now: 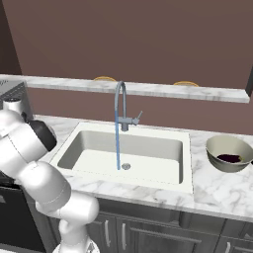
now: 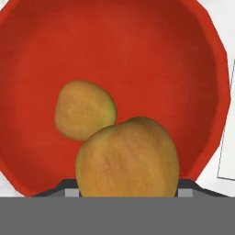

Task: Pick the apples from the sink and place them in one bowl. Place the eggplant in the other bowl. Then turn off the sink faucet.

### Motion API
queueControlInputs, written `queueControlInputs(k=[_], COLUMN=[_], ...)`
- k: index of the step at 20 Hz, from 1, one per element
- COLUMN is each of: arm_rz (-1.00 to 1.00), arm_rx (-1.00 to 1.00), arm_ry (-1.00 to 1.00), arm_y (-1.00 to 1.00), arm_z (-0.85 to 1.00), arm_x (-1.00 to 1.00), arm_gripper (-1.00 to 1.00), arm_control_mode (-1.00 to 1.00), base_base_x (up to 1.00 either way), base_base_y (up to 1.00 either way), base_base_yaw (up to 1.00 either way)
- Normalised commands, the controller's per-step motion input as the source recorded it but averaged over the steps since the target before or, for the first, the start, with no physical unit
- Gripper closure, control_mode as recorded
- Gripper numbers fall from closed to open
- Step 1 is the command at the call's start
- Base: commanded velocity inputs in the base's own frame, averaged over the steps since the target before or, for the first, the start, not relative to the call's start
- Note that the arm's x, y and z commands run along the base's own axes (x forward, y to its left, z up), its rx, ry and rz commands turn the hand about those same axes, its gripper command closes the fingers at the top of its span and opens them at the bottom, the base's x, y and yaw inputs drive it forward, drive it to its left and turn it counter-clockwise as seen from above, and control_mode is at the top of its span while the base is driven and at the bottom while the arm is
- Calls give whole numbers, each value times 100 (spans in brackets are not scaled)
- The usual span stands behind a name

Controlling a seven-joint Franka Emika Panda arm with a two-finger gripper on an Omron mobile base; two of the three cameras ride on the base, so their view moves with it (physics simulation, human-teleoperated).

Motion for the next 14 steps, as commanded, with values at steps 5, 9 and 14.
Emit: queueControlInputs(k=[5,9,14], arm_rz=[1,0,1], arm_rx=[0,0,0], arm_ry=[1,1,0], arm_y=[1,1,4], arm_z=[-21,-23,-10], arm_x=[16,23,16], arm_gripper=[100,100,100], arm_control_mode=[-100,-100,-100], base_base_x=[0,0,0], base_base_y=[0,0,0], base_base_yaw=[0,0,0])
